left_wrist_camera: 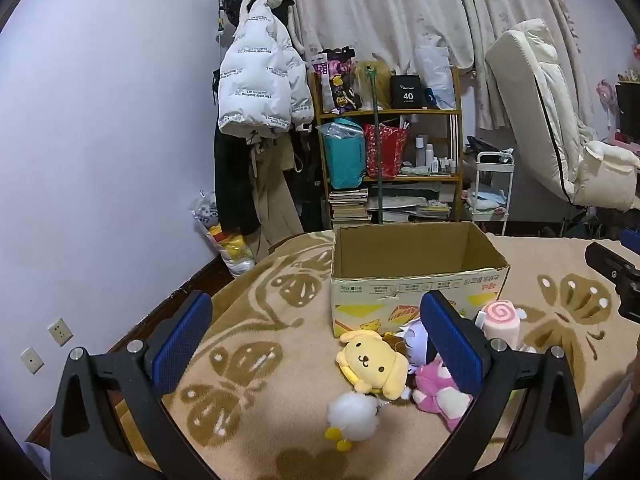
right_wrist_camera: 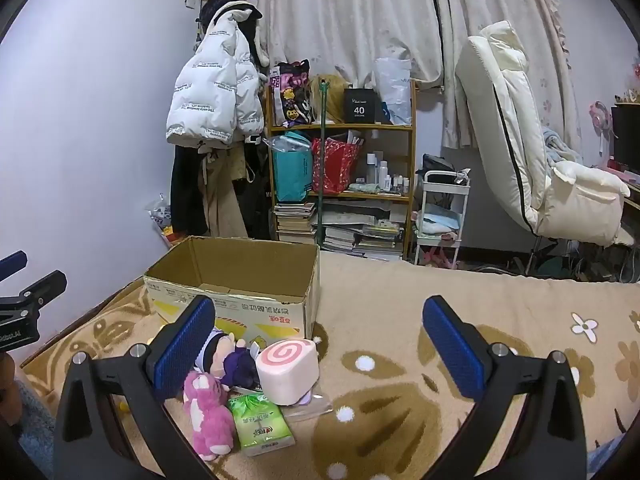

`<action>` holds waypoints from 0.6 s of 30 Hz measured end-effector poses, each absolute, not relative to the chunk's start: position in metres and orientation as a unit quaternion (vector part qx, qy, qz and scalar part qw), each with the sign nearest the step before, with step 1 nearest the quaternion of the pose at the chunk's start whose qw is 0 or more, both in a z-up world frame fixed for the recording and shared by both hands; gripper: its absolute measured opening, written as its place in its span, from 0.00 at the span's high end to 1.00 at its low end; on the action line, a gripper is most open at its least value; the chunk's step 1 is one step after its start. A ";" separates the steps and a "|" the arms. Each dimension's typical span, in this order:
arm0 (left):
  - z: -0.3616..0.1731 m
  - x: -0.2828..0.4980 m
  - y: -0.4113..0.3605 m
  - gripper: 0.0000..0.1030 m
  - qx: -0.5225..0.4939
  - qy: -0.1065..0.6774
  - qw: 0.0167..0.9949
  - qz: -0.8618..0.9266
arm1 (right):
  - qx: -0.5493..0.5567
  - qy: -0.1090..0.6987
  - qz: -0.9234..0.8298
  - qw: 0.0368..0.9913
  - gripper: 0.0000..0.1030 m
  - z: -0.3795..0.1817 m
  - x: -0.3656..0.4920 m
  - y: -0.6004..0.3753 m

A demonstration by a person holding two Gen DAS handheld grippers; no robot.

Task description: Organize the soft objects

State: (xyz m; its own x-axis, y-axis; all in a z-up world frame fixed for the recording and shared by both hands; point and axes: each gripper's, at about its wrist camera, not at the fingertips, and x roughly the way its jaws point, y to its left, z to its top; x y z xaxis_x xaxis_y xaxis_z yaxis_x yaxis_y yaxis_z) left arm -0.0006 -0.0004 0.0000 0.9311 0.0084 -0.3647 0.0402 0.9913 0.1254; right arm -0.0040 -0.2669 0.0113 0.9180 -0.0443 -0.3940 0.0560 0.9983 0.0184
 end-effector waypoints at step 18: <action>-0.007 0.002 -0.004 0.00 0.066 0.203 0.977 -0.010 | 0.017 0.201 -0.027 0.979 0.00 0.011 -0.004 -0.267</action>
